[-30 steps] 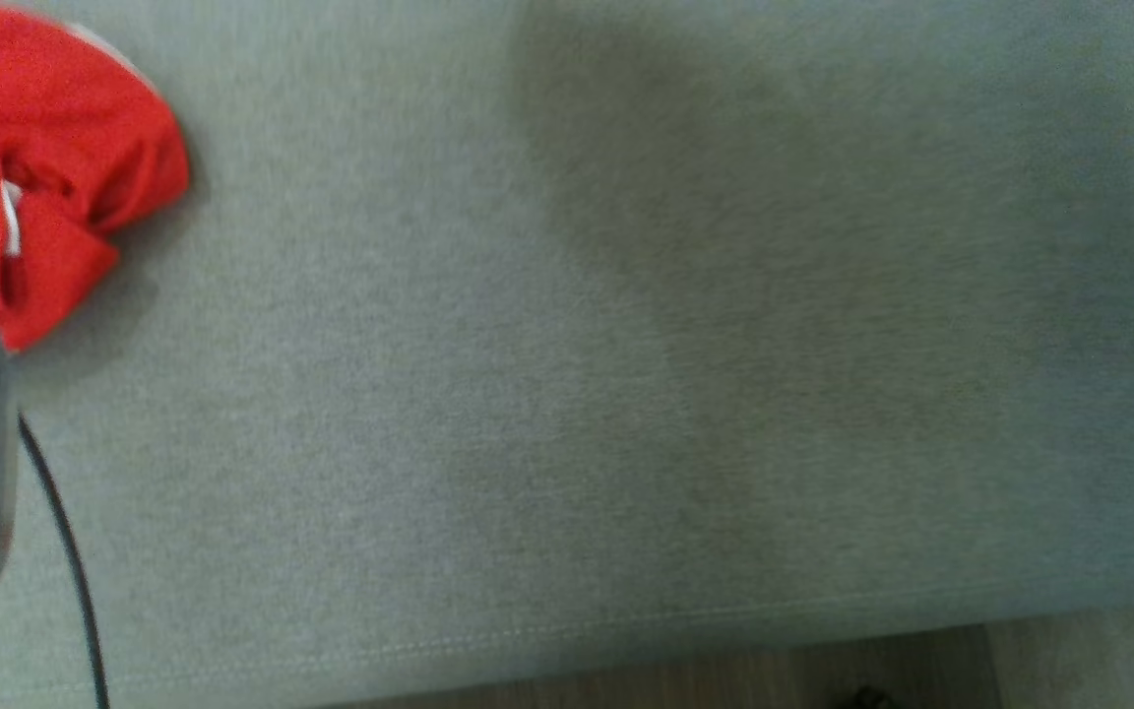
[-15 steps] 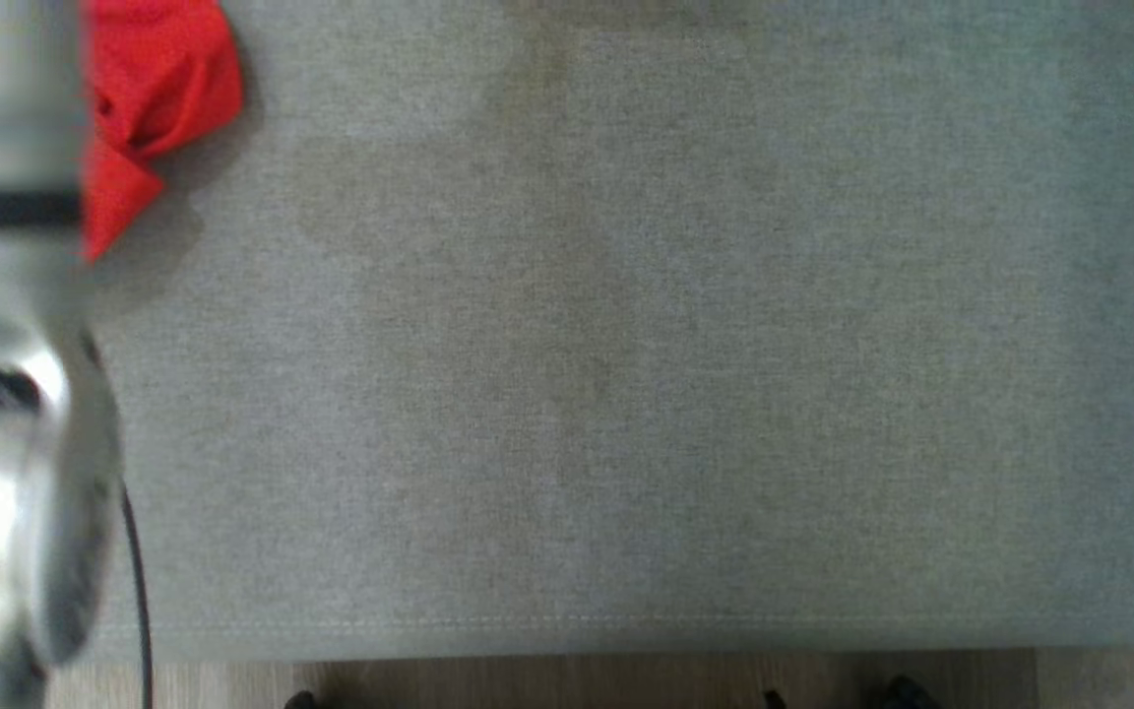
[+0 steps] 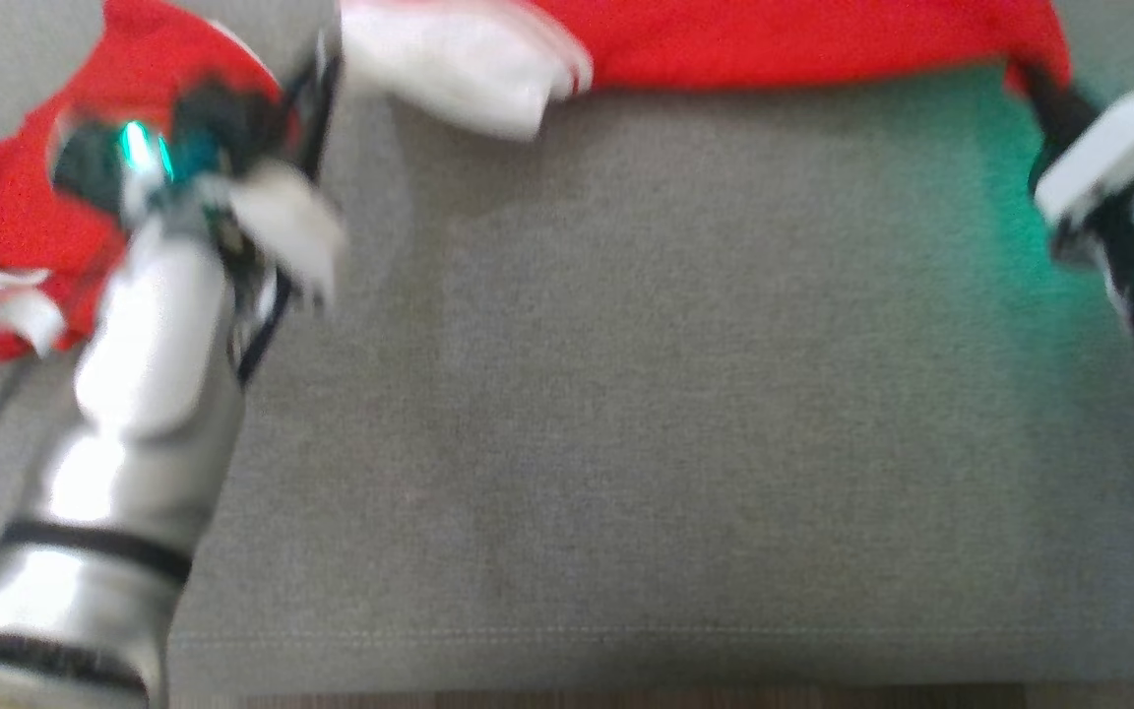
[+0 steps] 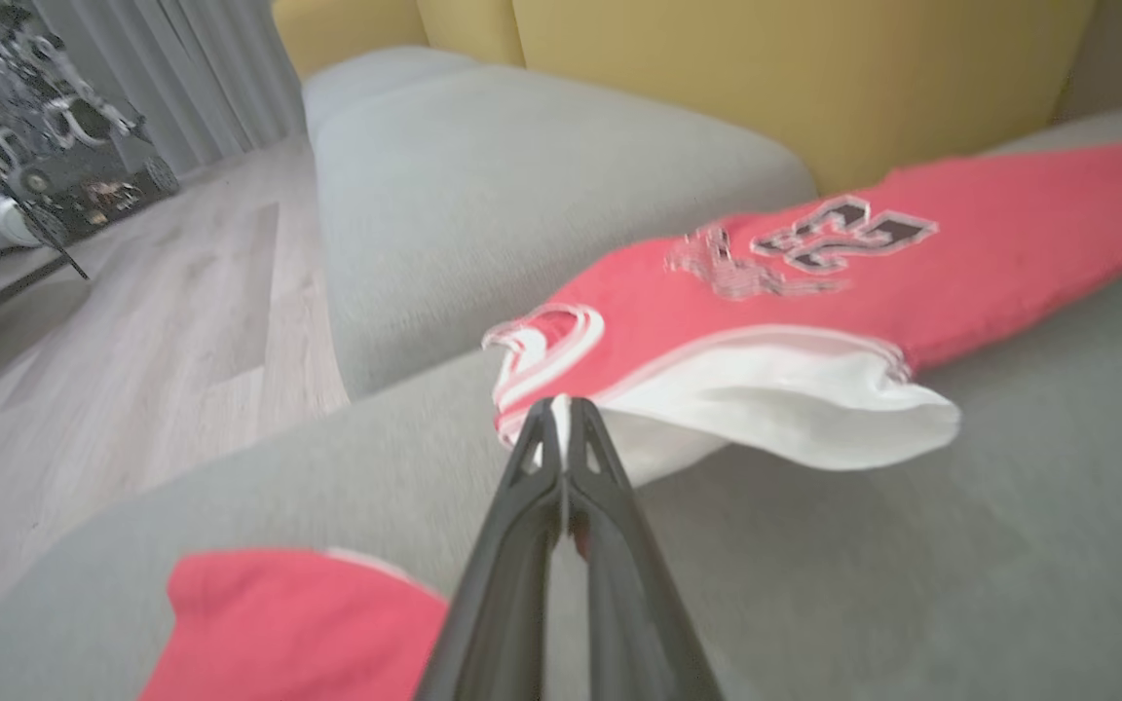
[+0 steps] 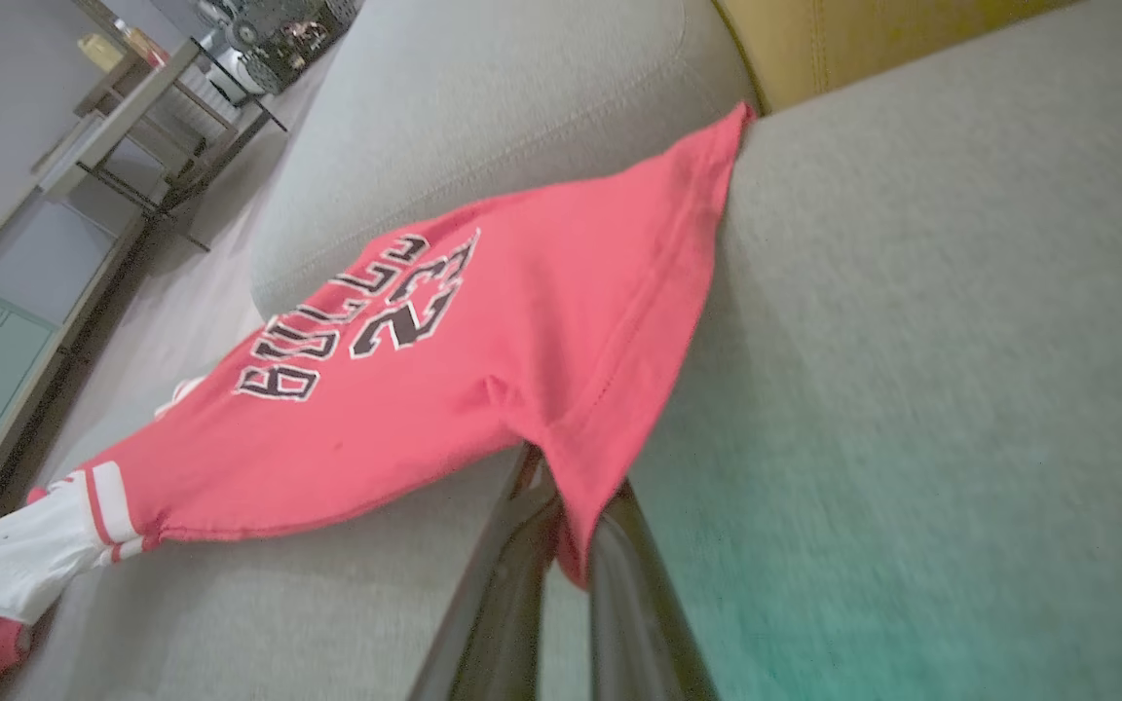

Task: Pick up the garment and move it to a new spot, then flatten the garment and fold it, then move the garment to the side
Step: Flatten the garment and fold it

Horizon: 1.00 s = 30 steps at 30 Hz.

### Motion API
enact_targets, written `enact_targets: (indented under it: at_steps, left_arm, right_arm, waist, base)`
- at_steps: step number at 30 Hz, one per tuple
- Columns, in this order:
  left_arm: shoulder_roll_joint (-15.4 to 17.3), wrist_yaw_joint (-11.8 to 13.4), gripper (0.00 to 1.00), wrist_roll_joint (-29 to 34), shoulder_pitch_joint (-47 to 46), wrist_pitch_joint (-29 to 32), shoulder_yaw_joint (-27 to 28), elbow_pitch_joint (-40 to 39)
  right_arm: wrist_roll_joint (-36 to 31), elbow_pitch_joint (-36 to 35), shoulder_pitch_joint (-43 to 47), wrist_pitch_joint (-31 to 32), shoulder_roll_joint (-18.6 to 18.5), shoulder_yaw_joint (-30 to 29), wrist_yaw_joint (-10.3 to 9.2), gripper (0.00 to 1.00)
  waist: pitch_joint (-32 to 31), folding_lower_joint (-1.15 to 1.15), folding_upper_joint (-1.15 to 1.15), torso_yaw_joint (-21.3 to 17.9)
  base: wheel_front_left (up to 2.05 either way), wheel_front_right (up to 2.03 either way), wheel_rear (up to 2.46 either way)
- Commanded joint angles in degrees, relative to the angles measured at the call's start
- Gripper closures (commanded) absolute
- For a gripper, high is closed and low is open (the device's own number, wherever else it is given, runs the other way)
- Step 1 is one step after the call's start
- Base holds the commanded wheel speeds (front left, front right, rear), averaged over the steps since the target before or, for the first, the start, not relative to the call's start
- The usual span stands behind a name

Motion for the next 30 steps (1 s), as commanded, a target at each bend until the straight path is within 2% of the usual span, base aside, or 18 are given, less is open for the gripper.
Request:
enact_targets:
  at_steps: [1, 8, 9, 15, 20, 30]
  left_arm:
    - [3.1, -0.2, 1.00, -0.3, 0.0, -0.3, 0.9, -1.1]
    - [7.6, -0.3, 1.00, -7.3, 9.2, 3.9, -8.9, -2.7]
    - [9.2, -0.3, 1.00, -10.2, 11.1, 6.1, -12.3, -4.7]
    - [16.1, -0.3, 1.00, -20.0, 15.6, 12.6, -20.9, -13.7]
    - [21.6, -0.3, 1.00, -26.1, 18.1, 16.7, -24.4, -21.1]
    - [29.3, -0.3, 1.00, -35.7, 23.1, 23.1, -29.3, -32.6]
  right_arm:
    - [0.7, -1.7, 1.1, 0.4, -1.3, 0.7, -0.04, 1.00]
    - [-0.3, -2.8, 7.6, 2.8, -4.5, 7.2, -0.04, 1.00]
    - [-1.9, -2.9, 8.9, 2.5, -5.9, 9.5, -0.04, 1.00]
    - [-4.4, -2.9, 11.8, 2.4, -8.8, 15.0, -0.04, 1.00]
    - [-5.7, -3.6, 13.9, 2.9, -11.6, 19.5, -0.04, 1.00]
    - [-4.0, -8.8, 17.6, 6.1, -17.4, 27.2, -0.04, 1.00]
  waist:
    - [-2.8, 0.00, 0.00, -0.4]
    - [-8.5, 0.00, 0.00, -0.7]
    - [-9.9, 0.00, 0.00, -0.5]
    - [-13.1, 0.00, 0.00, 0.1]
    - [-15.2, 0.00, 0.00, 0.4]
    - [-18.9, 0.00, 0.00, -0.2]
  base:
    - [0.00, 0.00, 0.00]
    - [0.00, 0.00, 0.00]
    - [0.00, 0.00, 0.00]
    - [0.00, 0.00, 0.00]
    - [0.00, 0.00, 0.00]
    - [0.00, 0.00, 0.00]
